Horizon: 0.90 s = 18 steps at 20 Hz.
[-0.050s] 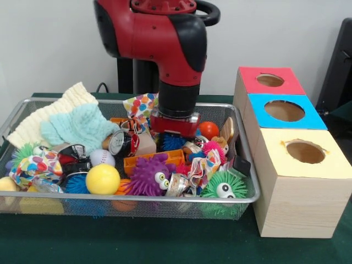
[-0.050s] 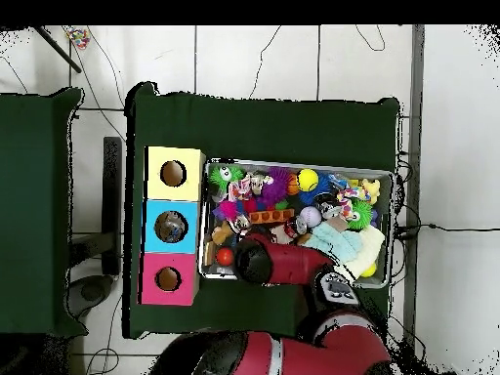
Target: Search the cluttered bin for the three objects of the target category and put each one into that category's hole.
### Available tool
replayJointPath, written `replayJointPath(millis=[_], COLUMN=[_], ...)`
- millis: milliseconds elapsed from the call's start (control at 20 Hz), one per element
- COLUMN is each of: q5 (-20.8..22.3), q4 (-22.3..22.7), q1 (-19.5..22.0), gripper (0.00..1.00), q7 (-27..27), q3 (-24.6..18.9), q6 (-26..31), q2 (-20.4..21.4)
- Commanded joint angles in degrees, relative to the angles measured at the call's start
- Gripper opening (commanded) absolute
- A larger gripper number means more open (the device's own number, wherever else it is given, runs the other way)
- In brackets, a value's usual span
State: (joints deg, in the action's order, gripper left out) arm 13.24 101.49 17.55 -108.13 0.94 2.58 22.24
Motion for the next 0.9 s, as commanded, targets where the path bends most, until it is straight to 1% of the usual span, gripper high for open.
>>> replayJointPath(millis=[50,200,300,500,600,750,900], q5=[6.45,9.79,12.32,17.63,20.29,23.65,26.37], q4=[-2.15,-3.51,-4.87,-9.11,-11.13,-13.60,-15.38], q1=[10.19,14.07,17.11,23.44,26.15,29.24,31.74], gripper=[1.00,1.00,1.00,1.00,1.00,1.00,1.00], q7=[2.25,5.94,9.21,16.95,20.02,22.89,24.31], q3=[-0.43,-1.80,-2.70,-4.75,-6.21,-9.10,-12.31], q6=[4.16,6.35,8.71,14.69,17.66,20.77,22.67], q2=[-6.22,-6.09,-5.11,-3.03,-2.06,-1.79,-2.51])
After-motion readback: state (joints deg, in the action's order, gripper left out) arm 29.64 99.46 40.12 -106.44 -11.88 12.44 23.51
